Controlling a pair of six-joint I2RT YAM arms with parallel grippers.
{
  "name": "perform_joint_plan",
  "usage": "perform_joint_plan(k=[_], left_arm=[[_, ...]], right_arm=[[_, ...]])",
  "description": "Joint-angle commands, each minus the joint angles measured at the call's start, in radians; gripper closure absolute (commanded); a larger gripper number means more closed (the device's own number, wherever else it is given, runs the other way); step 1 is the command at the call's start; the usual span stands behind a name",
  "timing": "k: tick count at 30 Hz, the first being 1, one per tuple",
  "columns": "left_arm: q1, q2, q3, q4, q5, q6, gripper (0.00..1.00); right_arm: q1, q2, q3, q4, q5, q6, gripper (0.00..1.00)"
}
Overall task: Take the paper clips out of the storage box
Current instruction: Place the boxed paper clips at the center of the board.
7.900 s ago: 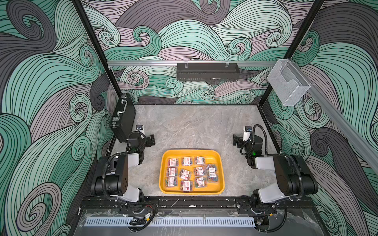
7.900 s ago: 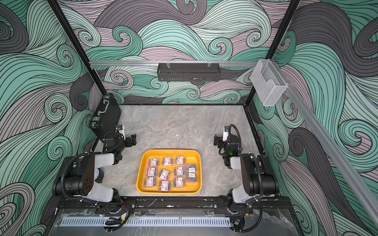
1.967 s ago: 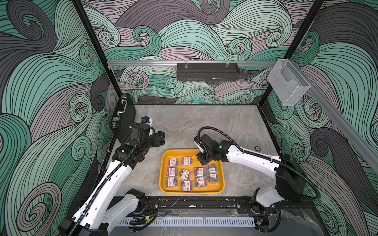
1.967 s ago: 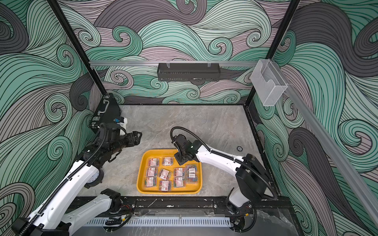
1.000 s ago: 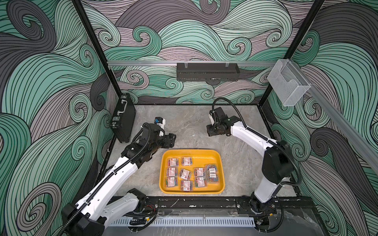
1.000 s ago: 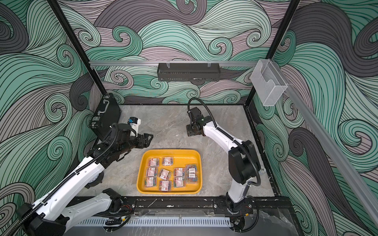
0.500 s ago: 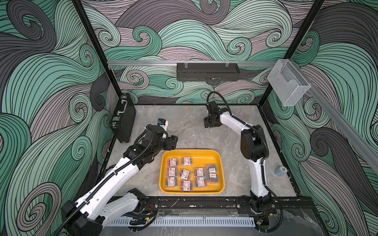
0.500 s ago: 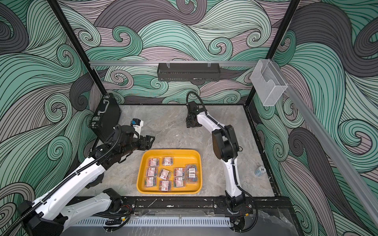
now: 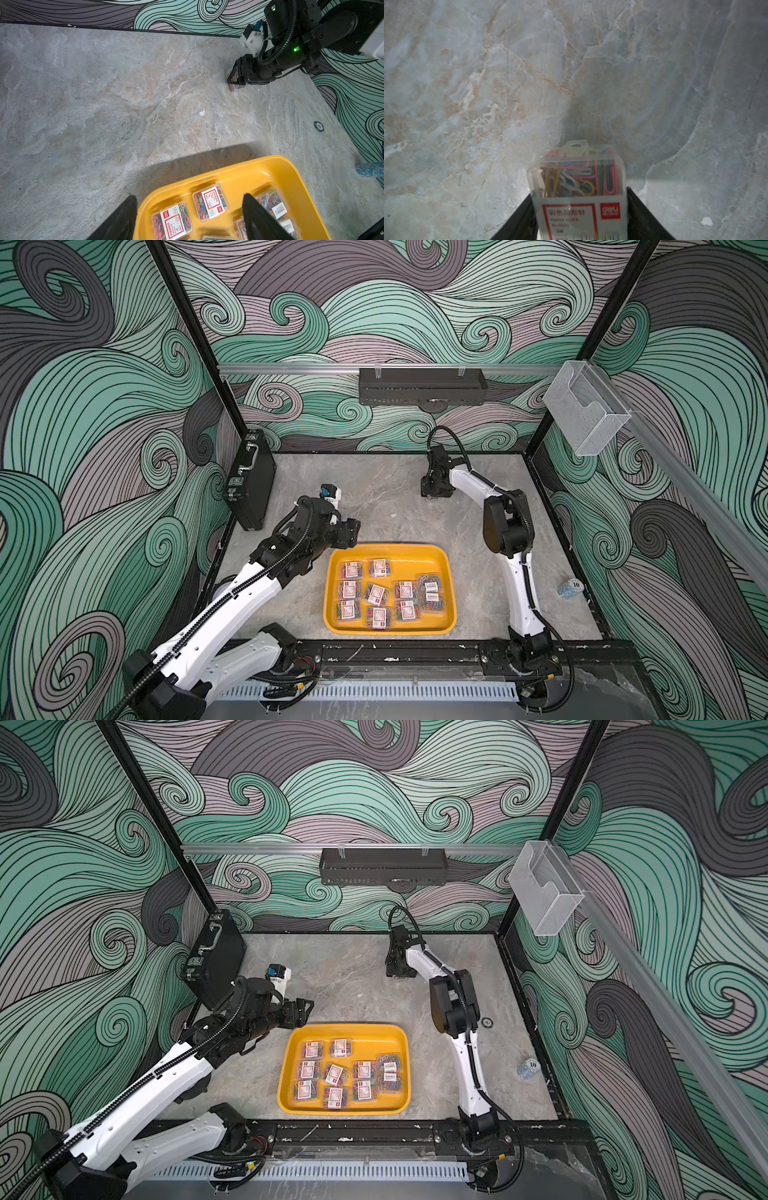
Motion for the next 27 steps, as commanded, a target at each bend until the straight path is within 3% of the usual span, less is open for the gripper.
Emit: perform_joint_plan(k=[1,17,27], left_arm=[[-0.013,-0.006,0.007,-0.042,-0.018,-0.003,0.22],[-0.022,-0.001,0.020,-0.088,-0.041,-0.005,0.22],[-0.028,0.011,0.020,-0.076,-0.044,-0.009,0.22]], right_arm=[[-0.003,0.010,0.027,-0.018,-0.009,0.027,0.38],[-0.007,0.030,0.054,-0.019,-0.002,0.029,0.36],[-0.004,-0.084,-0.019,-0.003,0.010,-0.027,0.33]])
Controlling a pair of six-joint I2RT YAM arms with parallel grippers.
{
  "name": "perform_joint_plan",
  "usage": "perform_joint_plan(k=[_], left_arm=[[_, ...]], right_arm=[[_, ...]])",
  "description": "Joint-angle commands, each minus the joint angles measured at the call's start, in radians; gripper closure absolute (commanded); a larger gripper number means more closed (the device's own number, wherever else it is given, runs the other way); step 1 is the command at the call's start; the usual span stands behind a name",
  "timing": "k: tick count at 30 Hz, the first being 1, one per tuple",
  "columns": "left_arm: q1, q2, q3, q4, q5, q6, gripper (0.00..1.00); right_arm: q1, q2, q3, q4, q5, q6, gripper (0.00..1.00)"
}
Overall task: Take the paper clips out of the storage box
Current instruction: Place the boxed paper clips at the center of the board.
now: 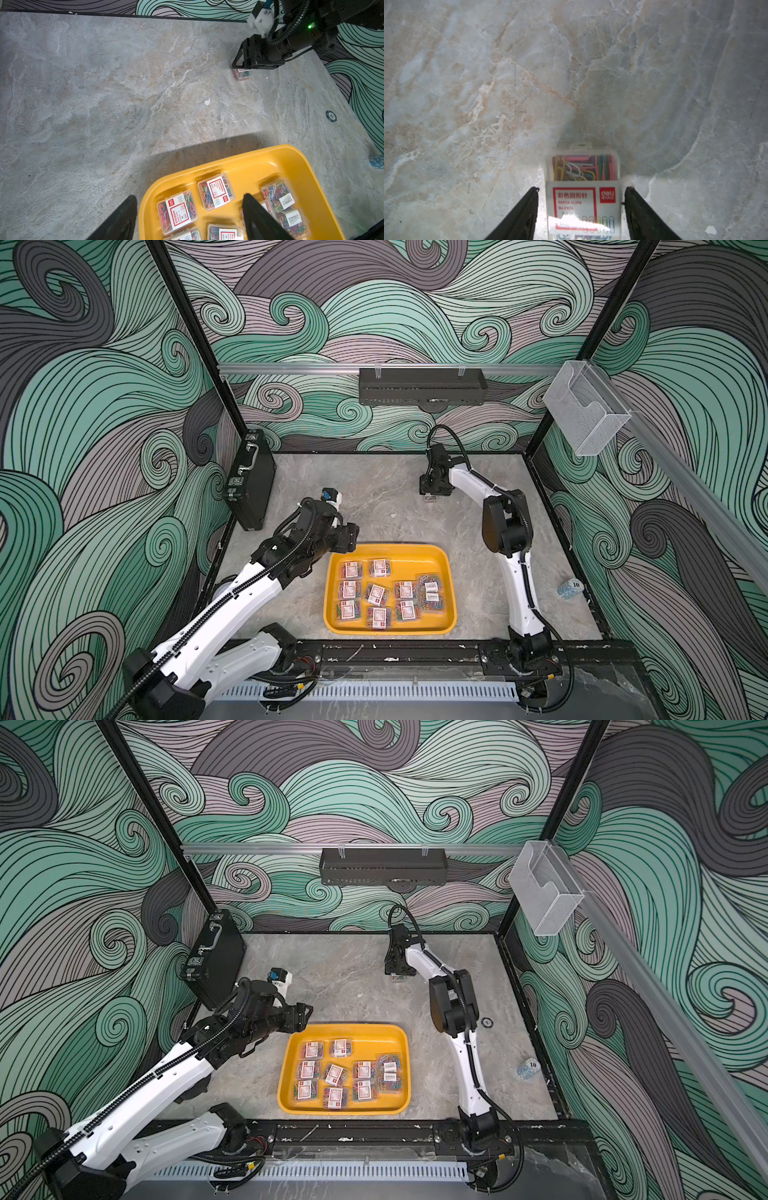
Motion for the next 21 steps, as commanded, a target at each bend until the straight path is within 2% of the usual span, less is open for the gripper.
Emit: perform_joint_plan(k=[1,12,18,21], left_arm=[[-0.011,0.009,0.019,-0.016,-0.023,-0.006,0.22],[-0.023,0.051,0.009,0.007,-0.037,-0.018,0.21],[-0.034,0.082,-0.029,0.024,-0.029,-0.056,0.21],[-0.037,0.092,-0.055,0.037,-0.040,-0.077,0.21]], right_arm=[[-0.002,-0.096,-0.041,-0.001,0.011,-0.033,0.33],[0.034,-0.429,-0.379,0.134,0.031,-0.095,0.30],[0.135,-0.628,-0.555,0.166,0.060,-0.165,0.32],[0.203,-0.713,-0.630,0.179,0.029,-0.208,0.32]])
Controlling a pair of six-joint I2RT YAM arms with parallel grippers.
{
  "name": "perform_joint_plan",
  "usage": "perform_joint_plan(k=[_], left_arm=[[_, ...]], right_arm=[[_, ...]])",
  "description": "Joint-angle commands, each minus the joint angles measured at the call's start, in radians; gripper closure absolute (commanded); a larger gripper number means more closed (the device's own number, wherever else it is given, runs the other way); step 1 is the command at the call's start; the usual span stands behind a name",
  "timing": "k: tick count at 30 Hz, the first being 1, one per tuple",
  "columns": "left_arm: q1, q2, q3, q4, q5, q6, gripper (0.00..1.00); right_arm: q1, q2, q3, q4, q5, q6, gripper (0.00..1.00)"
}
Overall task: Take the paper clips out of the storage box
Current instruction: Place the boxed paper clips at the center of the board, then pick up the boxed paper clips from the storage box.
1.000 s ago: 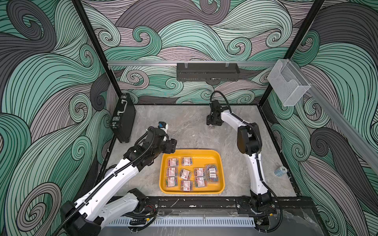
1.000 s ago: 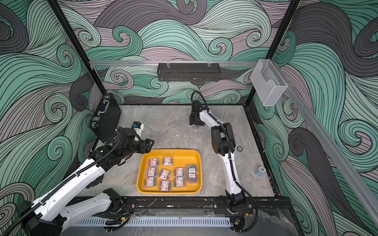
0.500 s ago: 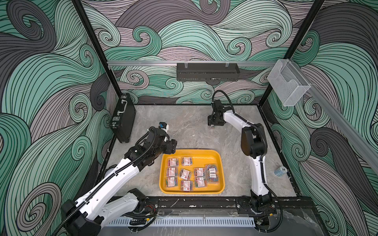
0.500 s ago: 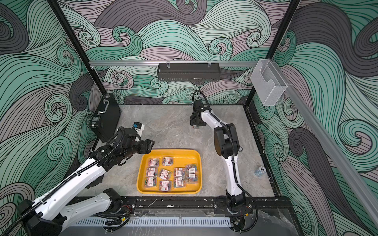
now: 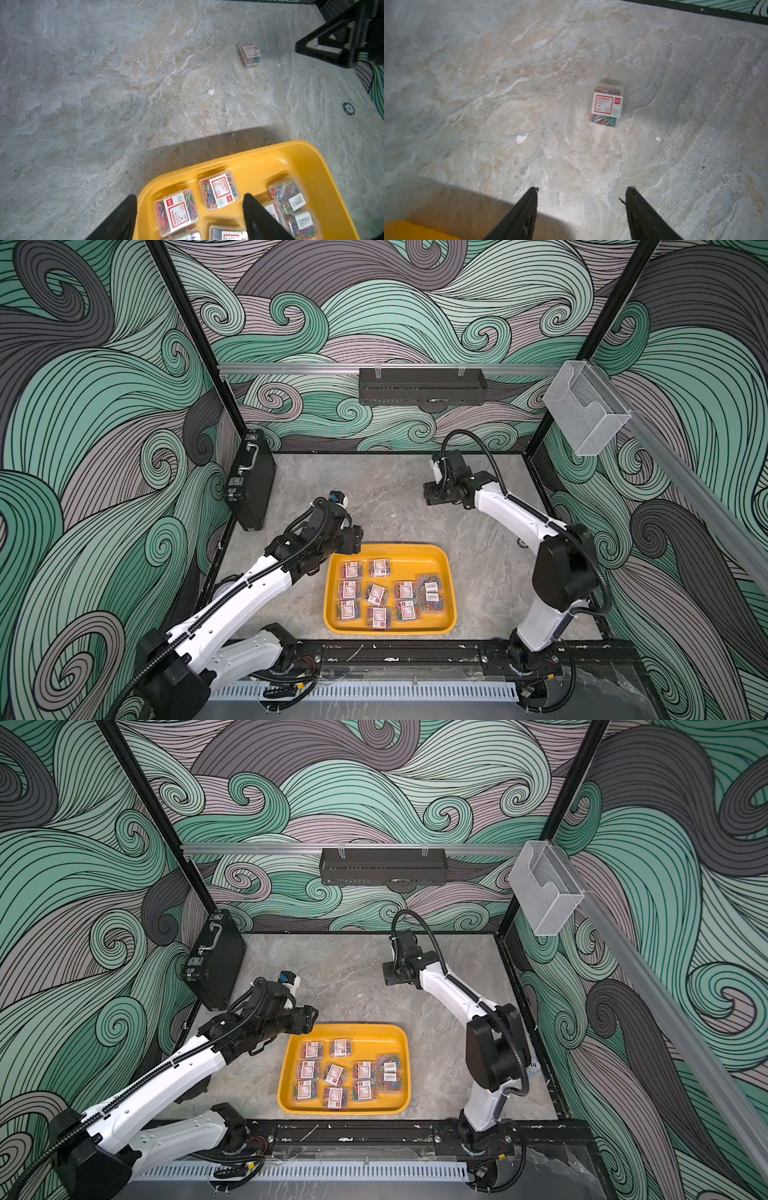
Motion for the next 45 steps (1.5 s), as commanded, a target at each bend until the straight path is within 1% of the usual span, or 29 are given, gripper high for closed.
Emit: perform_joint_plan(k=[1,8,14,18,21,26,30,38,45], left_arm=[[-0.009,0.014,-0.018,0.008,-0.025,-0.037,0.21],[-0.010,0.039,-0.026,0.025,0.012,-0.060,0.21],[-0.010,0.041,-0.021,0.016,-0.024,-0.063,0.22],[-0.010,0.040,-0.010,0.018,-0.026,-0.059,0.22],[-0.009,0.048,0.002,0.017,-0.040,-0.058,0.22],[-0.010,0.069,0.033,0.007,-0.069,-0.046,0.22],[-0.009,0.088,0.059,0.006,-0.088,-0.030,0.22],[-0.010,0.127,0.077,0.011,-0.079,-0.029,0.22],[-0.009,0.130,0.075,0.020,-0.070,-0.039,0.22]], right_arm=[[0.068,-0.078,-0.062,0.011,-0.011,-0.068,0.32],[0.186,-0.174,-0.191,0.021,-0.068,-0.083,0.34],[0.292,-0.213,-0.303,0.050,-0.081,-0.097,0.36],[0.360,-0.224,-0.344,0.043,-0.072,-0.076,0.36],[0.404,-0.231,-0.377,0.034,-0.042,-0.059,0.37],[0.452,-0.241,-0.429,0.004,-0.008,-0.013,0.37],[0.497,-0.244,-0.454,-0.029,0.020,-0.012,0.38],[0.583,-0.217,-0.473,-0.042,-0.008,-0.078,0.38],[0.610,-0.163,-0.463,-0.029,-0.013,-0.117,0.37]])
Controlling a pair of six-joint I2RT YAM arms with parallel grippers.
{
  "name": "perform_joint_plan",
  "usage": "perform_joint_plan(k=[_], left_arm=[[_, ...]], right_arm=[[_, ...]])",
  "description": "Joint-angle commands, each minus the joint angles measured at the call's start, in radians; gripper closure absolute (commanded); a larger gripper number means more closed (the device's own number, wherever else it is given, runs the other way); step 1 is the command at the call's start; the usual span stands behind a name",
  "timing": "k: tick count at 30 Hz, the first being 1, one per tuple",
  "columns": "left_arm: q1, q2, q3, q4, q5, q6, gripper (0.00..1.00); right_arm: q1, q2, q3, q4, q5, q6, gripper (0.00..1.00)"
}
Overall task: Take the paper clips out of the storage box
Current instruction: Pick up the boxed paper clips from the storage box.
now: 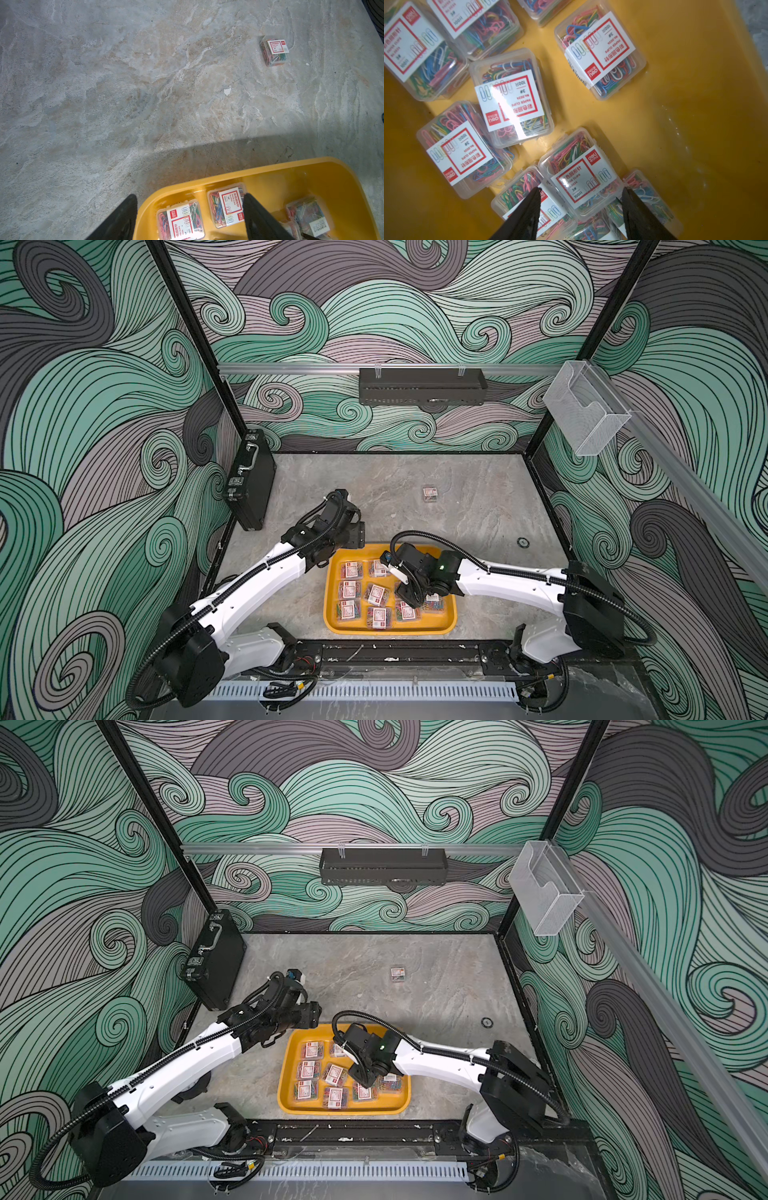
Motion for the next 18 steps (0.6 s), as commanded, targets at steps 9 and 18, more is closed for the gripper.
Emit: perform_joint_plan(k=[9,18], left_arm=[[-0.009,-0.013,0.027,-0.015,-0.026,0.004,0.22],[-0.009,-0.031,0.020,-0.022,-0.033,0.003,0.22]], right_arm=[[0.017,0.100,0.029,-0.014,0.108,-0.031,0.35],[-0.051,0.162,0.085,-0.016,0.177,0.052,0.34]])
